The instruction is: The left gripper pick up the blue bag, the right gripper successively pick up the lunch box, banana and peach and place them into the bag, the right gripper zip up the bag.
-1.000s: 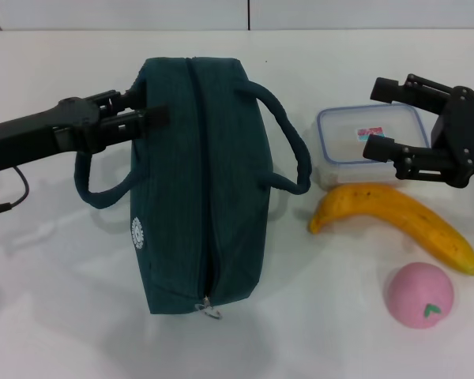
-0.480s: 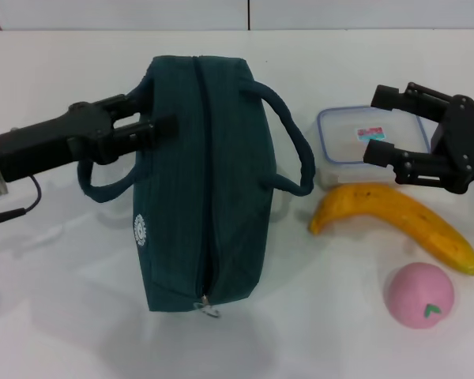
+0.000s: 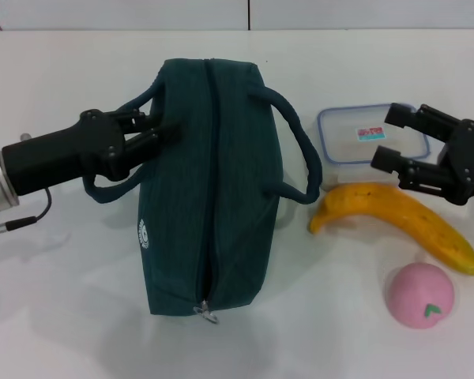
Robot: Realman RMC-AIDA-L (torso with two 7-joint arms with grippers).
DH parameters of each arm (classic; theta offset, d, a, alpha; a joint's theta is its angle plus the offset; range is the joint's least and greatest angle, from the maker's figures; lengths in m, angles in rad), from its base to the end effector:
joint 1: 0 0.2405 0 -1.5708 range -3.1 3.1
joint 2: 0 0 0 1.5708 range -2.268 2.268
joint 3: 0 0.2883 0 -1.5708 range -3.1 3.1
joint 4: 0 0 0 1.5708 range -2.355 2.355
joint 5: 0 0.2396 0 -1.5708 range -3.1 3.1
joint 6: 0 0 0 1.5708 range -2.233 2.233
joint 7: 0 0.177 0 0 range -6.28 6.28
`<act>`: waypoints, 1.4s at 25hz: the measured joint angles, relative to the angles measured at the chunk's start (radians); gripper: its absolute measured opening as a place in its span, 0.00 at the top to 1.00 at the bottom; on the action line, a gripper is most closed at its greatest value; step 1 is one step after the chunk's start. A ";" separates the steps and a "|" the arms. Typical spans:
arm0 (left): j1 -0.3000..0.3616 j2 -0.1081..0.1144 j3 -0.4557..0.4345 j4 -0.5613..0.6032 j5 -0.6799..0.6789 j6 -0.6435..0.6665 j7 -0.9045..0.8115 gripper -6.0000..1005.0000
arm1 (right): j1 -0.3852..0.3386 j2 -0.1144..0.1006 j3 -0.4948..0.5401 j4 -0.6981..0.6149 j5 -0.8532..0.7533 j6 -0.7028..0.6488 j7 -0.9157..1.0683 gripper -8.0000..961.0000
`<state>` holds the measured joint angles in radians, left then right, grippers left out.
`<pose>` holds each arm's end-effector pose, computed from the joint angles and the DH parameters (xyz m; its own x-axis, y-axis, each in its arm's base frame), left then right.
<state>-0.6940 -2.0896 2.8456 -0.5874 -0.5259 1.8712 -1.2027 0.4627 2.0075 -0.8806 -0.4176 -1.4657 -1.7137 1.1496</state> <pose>-0.2982 0.3605 -0.0133 0.6234 0.3141 0.7160 0.5371 -0.8376 -0.1002 0.2756 0.3508 -0.0231 0.5760 -0.1720 -0.7991 -0.4041 -0.9097 -0.0955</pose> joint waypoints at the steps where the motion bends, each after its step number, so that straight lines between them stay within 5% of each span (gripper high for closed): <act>1: -0.001 0.000 0.000 0.005 0.000 -0.002 0.000 0.55 | -0.004 0.001 0.000 0.014 0.015 0.011 -0.001 0.11; 6: -0.009 0.003 0.000 0.024 0.002 -0.018 0.002 0.74 | -0.017 0.003 0.000 0.107 0.113 0.064 -0.021 0.11; 13: -0.023 0.003 0.000 0.029 0.009 -0.020 0.013 0.96 | 0.000 0.019 0.000 0.396 0.479 0.173 -0.020 0.11; 20: -0.037 0.005 0.000 0.036 0.008 -0.020 0.012 0.96 | 0.020 0.021 0.024 0.546 0.646 0.196 0.100 0.11; 35: -0.039 0.007 0.000 0.047 0.003 -0.019 0.013 0.96 | 0.109 0.020 0.148 0.632 0.534 0.449 0.336 0.11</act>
<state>-0.7333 -2.0831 2.8455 -0.5400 -0.5230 1.8524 -1.1897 0.5720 2.0278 -0.7325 0.2142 -0.9317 -1.2645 1.4855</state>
